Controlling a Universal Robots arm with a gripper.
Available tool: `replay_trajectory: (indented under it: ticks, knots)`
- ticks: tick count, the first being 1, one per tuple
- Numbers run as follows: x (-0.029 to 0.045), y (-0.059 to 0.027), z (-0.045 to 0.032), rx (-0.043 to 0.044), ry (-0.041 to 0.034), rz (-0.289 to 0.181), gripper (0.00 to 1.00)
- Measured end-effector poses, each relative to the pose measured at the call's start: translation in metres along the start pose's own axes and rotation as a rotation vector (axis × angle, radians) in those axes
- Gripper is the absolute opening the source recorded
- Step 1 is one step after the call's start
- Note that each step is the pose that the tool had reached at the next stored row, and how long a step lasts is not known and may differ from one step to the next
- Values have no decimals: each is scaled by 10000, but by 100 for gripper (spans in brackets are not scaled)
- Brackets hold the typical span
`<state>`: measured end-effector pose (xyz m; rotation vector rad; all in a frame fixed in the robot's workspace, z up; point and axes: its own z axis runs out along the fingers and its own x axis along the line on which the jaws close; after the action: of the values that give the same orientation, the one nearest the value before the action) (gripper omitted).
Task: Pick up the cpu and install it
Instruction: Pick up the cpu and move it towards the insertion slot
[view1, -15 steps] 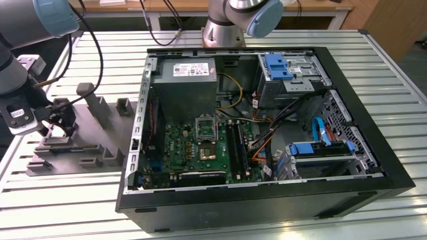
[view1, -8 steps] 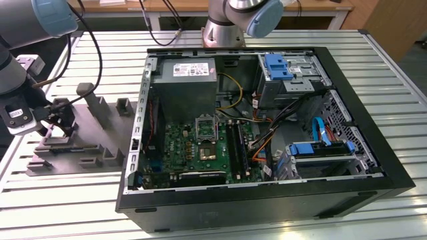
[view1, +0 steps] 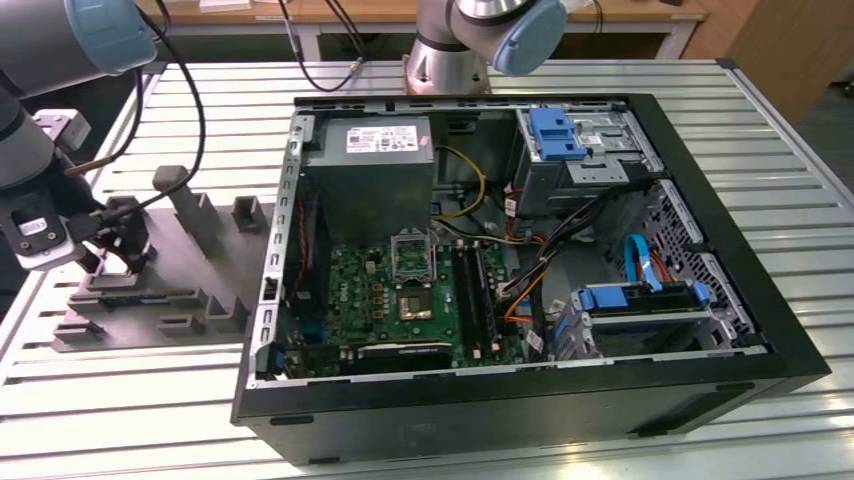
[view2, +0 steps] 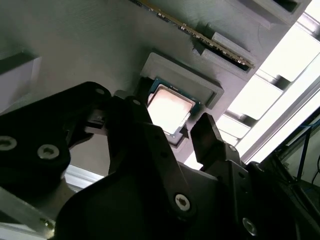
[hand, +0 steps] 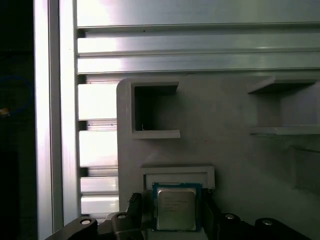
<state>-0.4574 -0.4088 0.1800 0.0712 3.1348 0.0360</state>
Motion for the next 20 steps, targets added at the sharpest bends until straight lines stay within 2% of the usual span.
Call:
replay_trajectory:
  ticks: [1,11,13,14,20]
  knots:
    - [-1,0,1,0,0,0,58]
    - [-5,-1,1,1,1,-63,58]
    - [-5,-1,1,3,1,-63,57]
    - [-5,-1,0,4,1,-63,49]
    - [-5,-1,1,5,1,-72,49]
